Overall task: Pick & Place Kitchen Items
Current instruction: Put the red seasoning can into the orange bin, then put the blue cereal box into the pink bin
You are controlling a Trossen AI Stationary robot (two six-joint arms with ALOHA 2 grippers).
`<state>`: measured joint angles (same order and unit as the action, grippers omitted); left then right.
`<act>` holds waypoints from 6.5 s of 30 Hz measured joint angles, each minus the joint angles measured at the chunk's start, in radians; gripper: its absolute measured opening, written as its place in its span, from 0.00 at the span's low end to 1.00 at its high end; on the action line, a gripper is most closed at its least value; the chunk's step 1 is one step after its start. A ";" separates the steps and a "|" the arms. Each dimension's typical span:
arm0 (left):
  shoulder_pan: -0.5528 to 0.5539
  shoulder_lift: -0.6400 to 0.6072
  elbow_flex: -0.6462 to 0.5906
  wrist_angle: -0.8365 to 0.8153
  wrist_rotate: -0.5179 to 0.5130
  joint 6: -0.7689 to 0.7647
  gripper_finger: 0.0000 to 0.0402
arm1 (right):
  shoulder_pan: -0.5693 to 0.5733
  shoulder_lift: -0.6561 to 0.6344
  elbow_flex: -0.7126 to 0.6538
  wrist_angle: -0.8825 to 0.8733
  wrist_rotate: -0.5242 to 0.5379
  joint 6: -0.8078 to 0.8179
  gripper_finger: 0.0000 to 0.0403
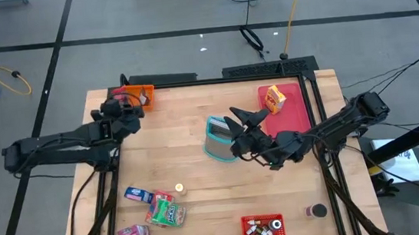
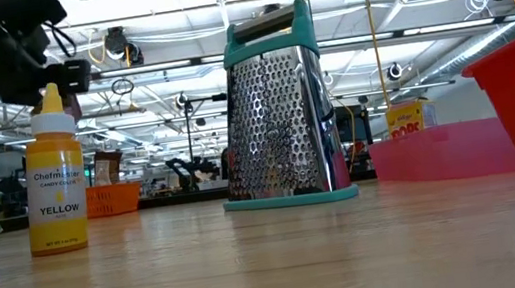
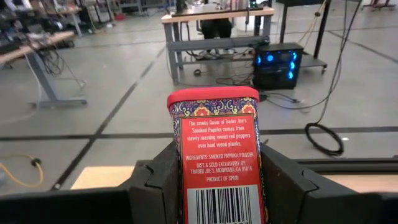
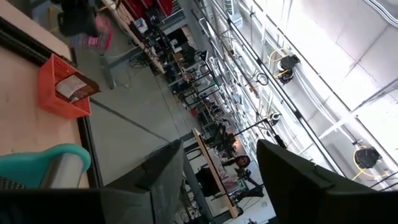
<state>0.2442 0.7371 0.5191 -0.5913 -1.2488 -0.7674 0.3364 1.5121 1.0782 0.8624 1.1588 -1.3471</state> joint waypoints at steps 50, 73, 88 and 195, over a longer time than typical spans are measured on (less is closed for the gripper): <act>0.604 0.604 -0.182 1.219 0.595 0.612 0.39 | 0.017 -0.038 0.001 -0.018 0.023 0.024 0.49; 0.633 0.668 -0.182 1.351 0.626 0.624 0.42 | 0.009 -0.037 0.001 -0.030 0.023 0.025 0.49; 0.643 0.668 -0.181 1.352 0.722 0.623 0.72 | 0.009 -0.037 0.001 -0.030 0.022 0.026 0.49; -1.026 0.210 0.195 -0.224 1.140 -0.275 0.58 | 0.096 -0.037 0.000 -0.157 0.045 0.236 0.49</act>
<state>-0.7815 0.9467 0.7139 -0.8154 -0.1084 -1.0428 0.4325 1.4750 1.0786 0.7052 1.2037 -1.1110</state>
